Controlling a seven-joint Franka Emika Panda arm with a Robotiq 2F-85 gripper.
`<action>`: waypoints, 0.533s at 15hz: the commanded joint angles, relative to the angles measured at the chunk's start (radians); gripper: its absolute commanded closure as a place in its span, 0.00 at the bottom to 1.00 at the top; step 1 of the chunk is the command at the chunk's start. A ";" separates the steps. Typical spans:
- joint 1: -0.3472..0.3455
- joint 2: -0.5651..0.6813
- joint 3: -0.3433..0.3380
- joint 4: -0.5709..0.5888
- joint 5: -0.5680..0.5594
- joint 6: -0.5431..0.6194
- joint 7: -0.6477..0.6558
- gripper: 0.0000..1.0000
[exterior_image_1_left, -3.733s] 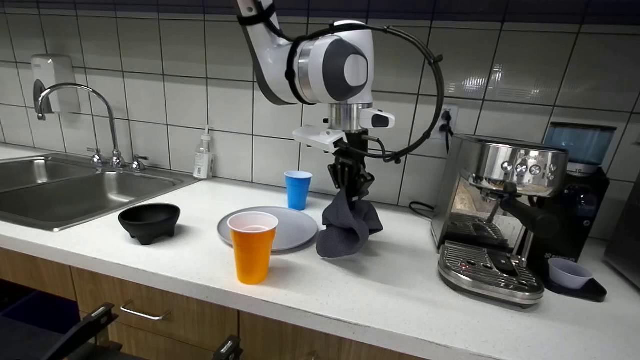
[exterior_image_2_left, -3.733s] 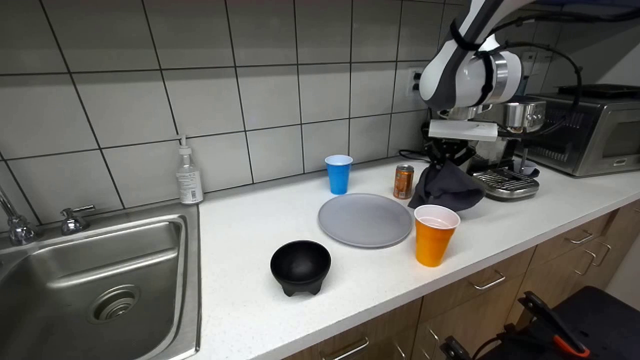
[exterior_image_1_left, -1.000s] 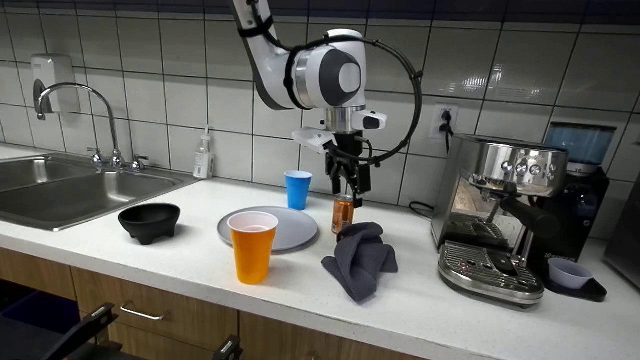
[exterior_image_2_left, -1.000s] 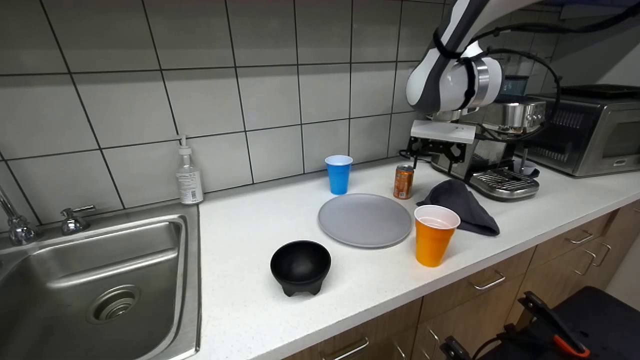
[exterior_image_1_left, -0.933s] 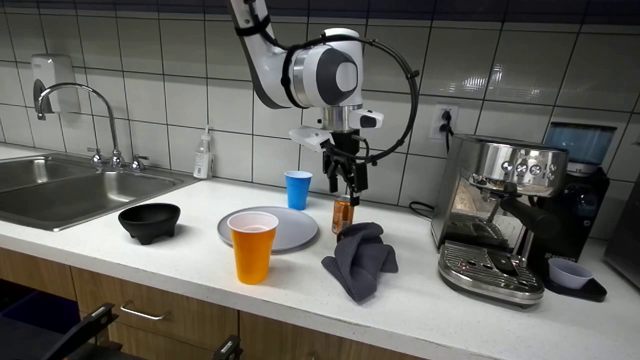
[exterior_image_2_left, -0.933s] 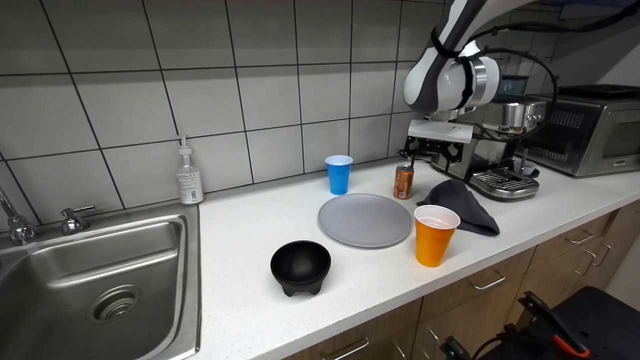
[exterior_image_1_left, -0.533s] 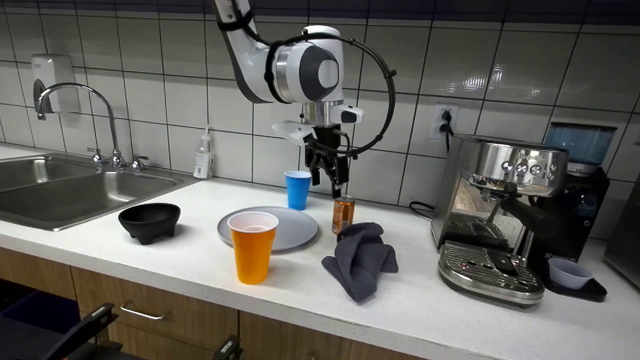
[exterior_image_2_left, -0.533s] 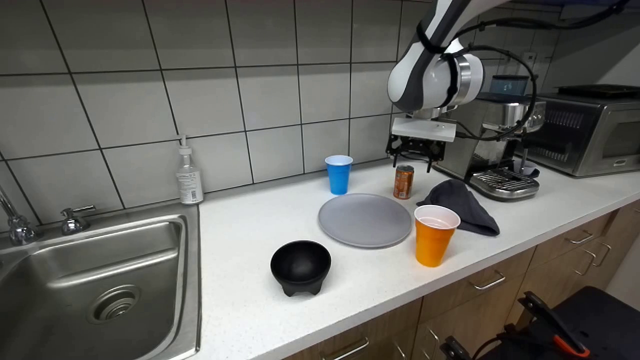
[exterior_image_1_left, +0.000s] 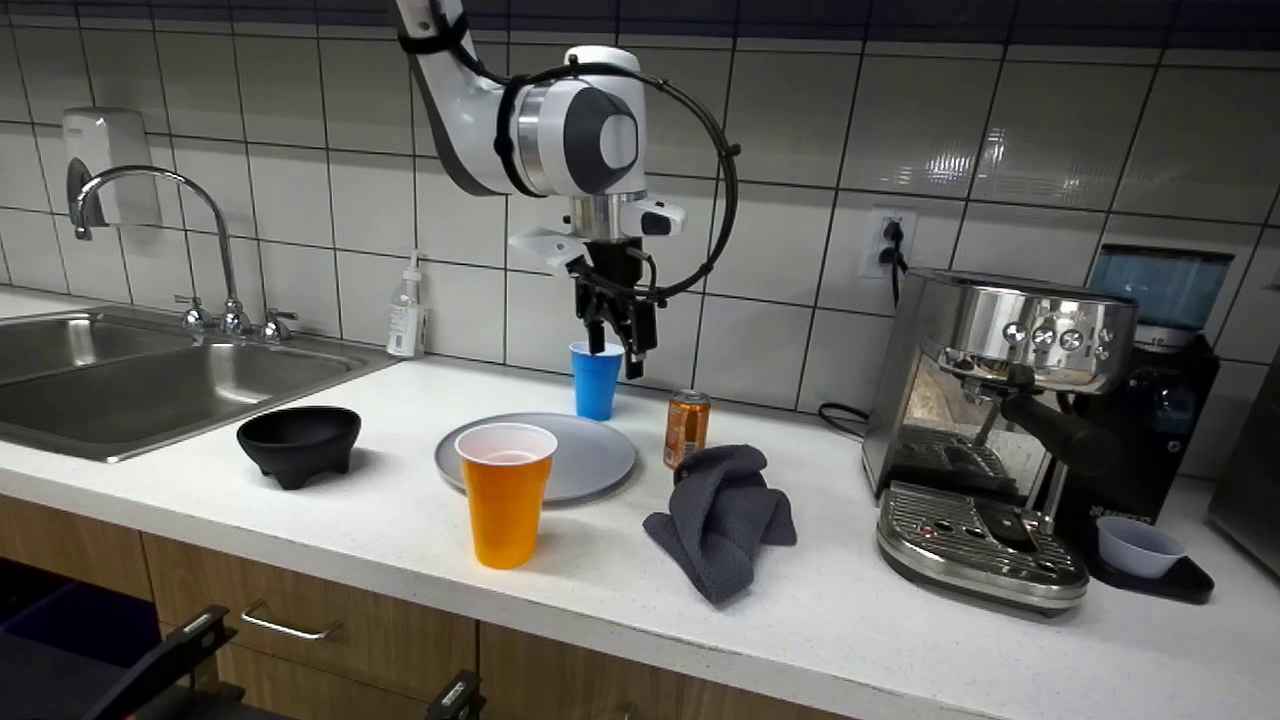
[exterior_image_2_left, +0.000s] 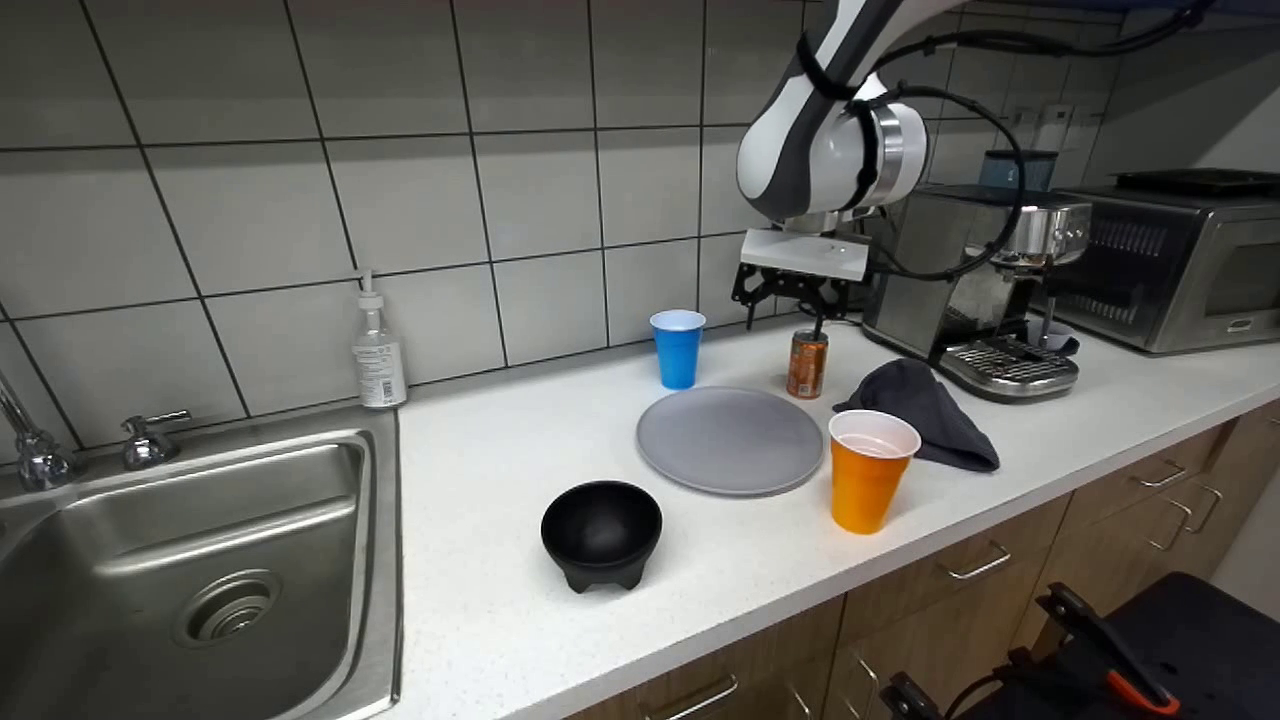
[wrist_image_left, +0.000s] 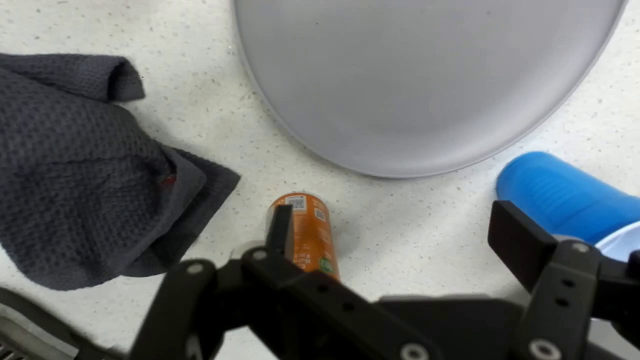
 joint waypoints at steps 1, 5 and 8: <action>0.029 0.031 0.004 0.062 -0.007 0.004 0.101 0.00; 0.068 0.089 -0.006 0.142 -0.027 -0.001 0.214 0.00; 0.090 0.142 -0.014 0.211 -0.033 -0.012 0.287 0.00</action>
